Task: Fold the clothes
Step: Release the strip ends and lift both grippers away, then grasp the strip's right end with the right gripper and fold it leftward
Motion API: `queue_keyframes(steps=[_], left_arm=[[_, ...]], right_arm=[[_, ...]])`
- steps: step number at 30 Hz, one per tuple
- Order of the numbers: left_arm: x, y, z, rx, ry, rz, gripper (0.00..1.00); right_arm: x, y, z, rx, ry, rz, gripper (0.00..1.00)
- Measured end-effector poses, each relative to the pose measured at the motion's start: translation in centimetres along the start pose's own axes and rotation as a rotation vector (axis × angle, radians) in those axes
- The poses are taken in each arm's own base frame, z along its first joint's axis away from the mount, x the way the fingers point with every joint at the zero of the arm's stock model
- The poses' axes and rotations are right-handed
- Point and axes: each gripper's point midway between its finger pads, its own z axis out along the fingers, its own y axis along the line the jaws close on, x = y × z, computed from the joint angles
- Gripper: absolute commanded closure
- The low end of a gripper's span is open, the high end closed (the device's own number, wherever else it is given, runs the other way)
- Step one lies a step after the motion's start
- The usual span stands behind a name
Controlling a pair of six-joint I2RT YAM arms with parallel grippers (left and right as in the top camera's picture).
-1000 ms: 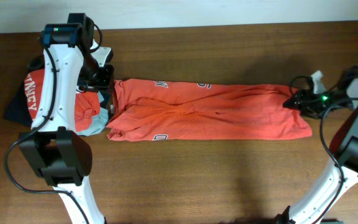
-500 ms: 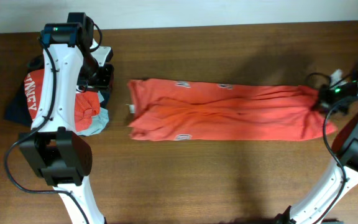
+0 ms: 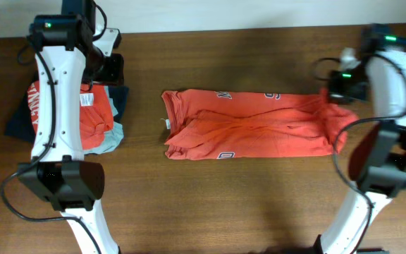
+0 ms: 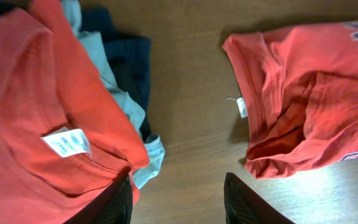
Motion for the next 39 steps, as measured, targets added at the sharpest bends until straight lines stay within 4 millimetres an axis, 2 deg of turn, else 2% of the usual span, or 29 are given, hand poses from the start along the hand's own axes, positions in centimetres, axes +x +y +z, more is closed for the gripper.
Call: queue_keyframes(steps=[1,3,6,9,11,13,14,18,20,21,23,24,25,30,32,36,38,39], left_arm=[[-0.2,0.0,-0.4,-0.001,-0.011,0.001,0.52],[-0.4,0.0,-1.0,-0.003,-0.026,0.002,0.52],[-0.5,-0.1,-1.8,-0.005,-0.04,0.003,0.52],[-0.5,-0.1,-2.2,-0.006,-0.044,0.003,0.52],[-0.4,-0.1,-2.2,-0.005,-0.041,0.003,0.52],[-0.3,-0.1,-2.3,-0.005,-0.039,0.003,0.52],[-0.3,-0.1,-2.3,-0.005,-0.038,0.003,0.52],[-0.3,-0.1,-2.3,-0.005,-0.038,0.003,0.51],[-0.3,-0.1,-2.3,-0.005,-0.038,0.003,0.51],[-0.3,-0.1,-2.3,-0.005,-0.038,0.003,0.51],[-0.3,-0.1,-2.3,-0.005,-0.038,0.003,0.51],[-0.3,-0.1,-2.3,-0.005,-0.038,0.003,0.51],[-0.3,-0.1,-2.3,-0.005,-0.039,0.003,0.51],[-0.3,-0.1,-2.3,-0.005,-0.04,0.003,0.51],[-0.5,-0.1,-2.3,-0.006,-0.048,0.003,0.51],[-0.7,-0.1,-2.3,-0.007,-0.054,0.004,0.51],[-0.6,-0.1,-2.3,-0.007,-0.053,0.004,0.51],[-0.6,-0.1,-2.3,-0.007,-0.053,0.004,0.47]], right_arm=[[0.1,0.8,0.1,0.0,0.002,-0.017,0.96],[0.6,4.4,0.6,0.017,0.014,-0.099,0.96],[1.9,8.6,1.6,0.046,0.029,-0.2,0.96],[3.5,11.0,3.1,0.071,0.06,-0.264,0.89],[4.9,11.8,4.0,0.089,0.096,-0.284,0.68],[5.9,12.1,4.5,0.102,0.124,-0.302,0.34],[6.1,12.2,4.5,0.106,0.132,-0.313,0.24],[6.1,11.9,4.4,0.107,0.135,-0.312,0.2],[5.8,11.6,4.1,0.091,0.135,-0.297,0.22],[5.6,11.4,3.9,0.074,0.132,-0.284,0.29],[5.0,10.9,3.3,0.027,0.123,-0.253,0.66],[4.8,10.4,3.0,0.003,0.121,-0.227,0.91],[4.6,9.7,2.8,-0.02,0.124,-0.198,0.96],[3.5,6.2,2.4,-0.08,0.117,-0.061,0.96],[3.4,6.0,2.8,-0.099,0.112,-0.047,0.96],[4.3,8.3,5.8,-0.159,0.119,-0.076,0.96],[4.9,10.3,7.8,-0.196,0.112,-0.103,0.96],[5.2,11.7,8.7,-0.226,0.103,-0.125,0.96]])
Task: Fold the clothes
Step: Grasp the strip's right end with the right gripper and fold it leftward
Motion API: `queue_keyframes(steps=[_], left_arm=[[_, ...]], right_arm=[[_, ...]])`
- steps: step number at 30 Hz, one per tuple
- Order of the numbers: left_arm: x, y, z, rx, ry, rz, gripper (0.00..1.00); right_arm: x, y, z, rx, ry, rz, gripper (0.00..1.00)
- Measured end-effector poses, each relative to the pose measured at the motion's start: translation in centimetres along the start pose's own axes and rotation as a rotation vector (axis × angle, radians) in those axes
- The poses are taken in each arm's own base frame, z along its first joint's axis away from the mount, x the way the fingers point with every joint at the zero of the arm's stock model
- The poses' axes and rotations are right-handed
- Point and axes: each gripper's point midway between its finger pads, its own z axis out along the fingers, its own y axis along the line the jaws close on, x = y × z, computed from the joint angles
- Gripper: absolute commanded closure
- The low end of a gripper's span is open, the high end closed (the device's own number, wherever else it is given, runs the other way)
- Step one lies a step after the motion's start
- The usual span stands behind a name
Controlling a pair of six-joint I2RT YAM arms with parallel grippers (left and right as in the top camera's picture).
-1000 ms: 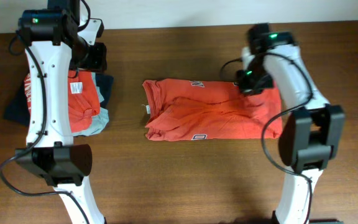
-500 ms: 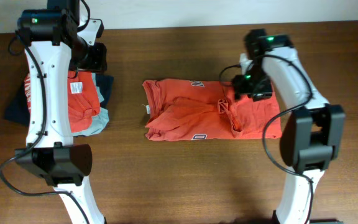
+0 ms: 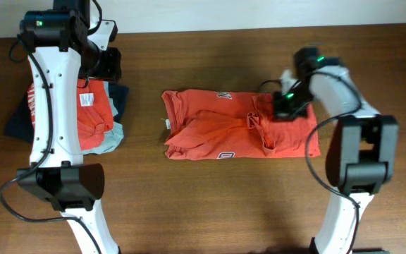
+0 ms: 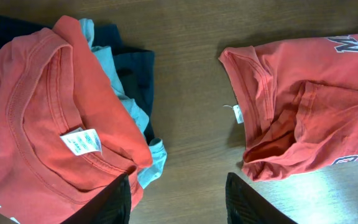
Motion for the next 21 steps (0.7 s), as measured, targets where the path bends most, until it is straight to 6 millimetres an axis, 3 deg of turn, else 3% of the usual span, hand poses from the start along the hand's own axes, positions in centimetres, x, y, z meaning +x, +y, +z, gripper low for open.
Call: queue_keyframes(steps=[4,7,9,12,14,19,21], left_arm=[[0.5,-0.1,0.0,0.003,0.021,-0.002,0.41],[0.6,-0.1,0.0,0.003,0.024,-0.013,0.38],[0.6,-0.1,0.0,0.003,0.024,-0.026,0.37],[0.9,-0.2,0.8,0.014,0.043,-0.043,0.37],[1.2,-0.8,2.3,0.054,0.071,-0.055,0.37],[3.2,-2.4,7.5,0.166,0.167,-0.101,0.37],[4.0,-3.2,9.6,0.221,0.195,-0.125,0.37]], right_arm=[[0.8,6.0,3.0,-0.191,-0.007,-0.107,0.96],[1.3,10.3,2.9,-0.337,-0.006,-0.195,0.95],[1.9,11.9,2.6,-0.4,0.008,-0.233,0.95],[2.1,12.3,1.9,-0.424,0.008,-0.246,0.93],[1.8,11.9,1.0,-0.424,-0.008,-0.243,0.9],[0.2,9.6,-3.5,-0.424,-0.121,-0.227,0.6],[-0.5,8.0,-5.6,-0.415,-0.168,-0.195,0.53]])
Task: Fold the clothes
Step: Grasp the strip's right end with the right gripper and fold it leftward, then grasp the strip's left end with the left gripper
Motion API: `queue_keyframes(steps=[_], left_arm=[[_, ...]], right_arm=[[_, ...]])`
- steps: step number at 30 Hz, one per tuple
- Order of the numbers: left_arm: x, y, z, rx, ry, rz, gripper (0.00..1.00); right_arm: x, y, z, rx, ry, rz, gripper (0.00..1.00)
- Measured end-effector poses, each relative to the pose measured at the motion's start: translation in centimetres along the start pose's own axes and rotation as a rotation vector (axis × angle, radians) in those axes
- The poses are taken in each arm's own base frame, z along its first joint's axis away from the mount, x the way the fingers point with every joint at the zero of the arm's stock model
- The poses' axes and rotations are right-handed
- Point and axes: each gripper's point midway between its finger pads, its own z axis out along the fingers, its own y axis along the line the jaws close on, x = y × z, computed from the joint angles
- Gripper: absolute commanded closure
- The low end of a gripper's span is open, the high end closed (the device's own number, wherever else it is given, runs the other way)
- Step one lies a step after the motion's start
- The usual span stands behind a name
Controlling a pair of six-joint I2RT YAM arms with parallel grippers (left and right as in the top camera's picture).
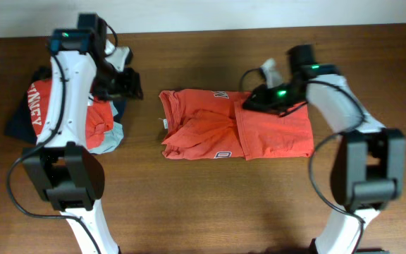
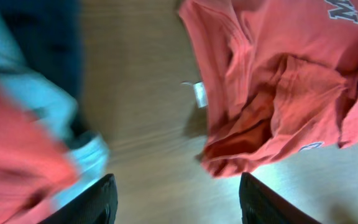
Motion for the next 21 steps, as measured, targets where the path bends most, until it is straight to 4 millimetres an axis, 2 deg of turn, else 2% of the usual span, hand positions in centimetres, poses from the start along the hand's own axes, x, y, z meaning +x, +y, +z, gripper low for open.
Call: queue_keyframes(steps=[4,6,7,11,15,16,17,21], left_arm=[[0.9,-1.1,3.9,0.129,0.032,-0.026,0.32],[1.5,-1.7,5.5,0.192,0.046,-0.037,0.27],[1.8,-2.0,6.1,0.215,0.055,-0.043,0.19],[2.9,-3.3,8.4,0.282,0.083,-0.07,0.14],[2.8,-4.5,10.3,0.3,0.069,-0.107,0.13],[2.8,-4.8,10.8,0.3,0.068,-0.123,0.13],[2.9,-5.0,11.4,0.297,0.066,-0.14,0.09],[3.9,-5.3,12.9,0.251,0.094,-0.215,0.07]], right_arm=[[-0.8,-2.9,-4.9,0.038,-0.085,0.09,0.5],[-0.6,-4.6,-6.5,0.053,-0.102,0.146,0.5],[-0.4,-5.4,-7.1,0.061,-0.108,0.173,0.5],[0.1,-8.2,-9.6,0.082,-0.145,0.262,0.5],[0.4,-9.4,-10.8,0.088,-0.162,0.303,0.5],[0.6,-9.5,-10.9,0.088,-0.161,0.311,0.5],[0.6,-9.5,-10.9,0.087,-0.159,0.316,0.5],[0.7,-9.5,-11.0,0.087,-0.157,0.318,0.5]])
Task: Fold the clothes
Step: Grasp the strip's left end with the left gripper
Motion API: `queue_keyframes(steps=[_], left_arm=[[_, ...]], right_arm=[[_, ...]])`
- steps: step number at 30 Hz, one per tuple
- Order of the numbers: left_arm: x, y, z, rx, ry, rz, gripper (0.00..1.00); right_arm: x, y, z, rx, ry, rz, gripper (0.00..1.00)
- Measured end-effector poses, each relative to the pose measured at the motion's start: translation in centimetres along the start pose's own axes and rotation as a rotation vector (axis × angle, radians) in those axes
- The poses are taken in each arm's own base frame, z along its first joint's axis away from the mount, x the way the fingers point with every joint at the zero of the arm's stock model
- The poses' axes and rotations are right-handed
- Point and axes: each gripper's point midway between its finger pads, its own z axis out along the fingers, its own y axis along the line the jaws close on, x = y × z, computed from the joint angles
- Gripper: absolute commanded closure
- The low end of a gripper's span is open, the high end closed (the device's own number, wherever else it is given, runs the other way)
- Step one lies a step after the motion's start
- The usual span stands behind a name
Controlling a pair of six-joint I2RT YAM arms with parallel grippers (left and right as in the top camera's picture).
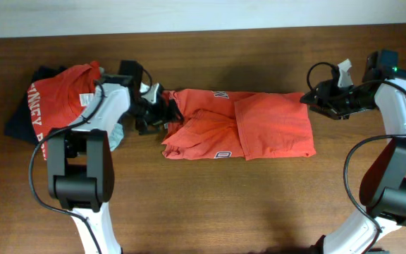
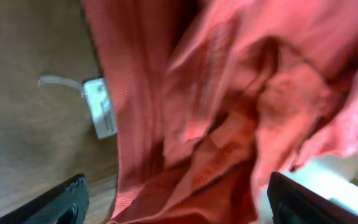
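Observation:
An orange shirt (image 1: 210, 130) lies across the middle of the table, its right part folded over into a flat panel (image 1: 273, 127). My left gripper (image 1: 162, 113) is low at the shirt's collar end. In the left wrist view it (image 2: 179, 208) is open, its fingers (image 2: 67, 202) wide apart, with rumpled orange cloth (image 2: 229, 106) and the white neck tag (image 2: 101, 109) between and ahead of them. My right gripper (image 1: 310, 101) hangs just off the shirt's upper right corner, looks open and holds nothing.
A pile of other clothes (image 1: 55, 106) lies at the left: an orange lettered shirt on dark blue and pale blue pieces. Bare wooden table (image 1: 224, 204) runs along the front. The back edge meets a white wall.
My left gripper has moved right, from beside the pile to the shirt's collar end. My right gripper has let go of the folded-over end and is now off the shirt's right edge.
The shirt first lay stretched long, my right gripper at its right end and my left arm over the pile. The right gripper then held that end over the shirt's middle, then further left. Now the end lies folded flat and the shirt is shorter.

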Motion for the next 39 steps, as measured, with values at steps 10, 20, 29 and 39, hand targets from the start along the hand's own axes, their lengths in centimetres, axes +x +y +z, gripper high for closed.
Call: queue_keyframes(steps=[10,20,29,39], left_arm=[[-0.6,1.3,0.8,-0.08,-0.046,-0.113,0.06],[-0.7,1.4,0.8,-0.082,-0.053,-0.149,0.05],[-1.0,-0.6,2.0,-0.056,-0.075,-0.124,0.05],[-0.5,-3.4,4.7,0.013,-0.033,-0.098,0.5]], right_arm=[[0.0,0.0,0.0,0.0,0.001,0.0,0.5],[0.0,0.0,0.0,0.0,0.001,0.0,0.5],[0.0,0.0,0.0,0.0,0.001,0.0,0.5],[0.2,0.0,0.0,0.0,0.006,0.005,0.51]])
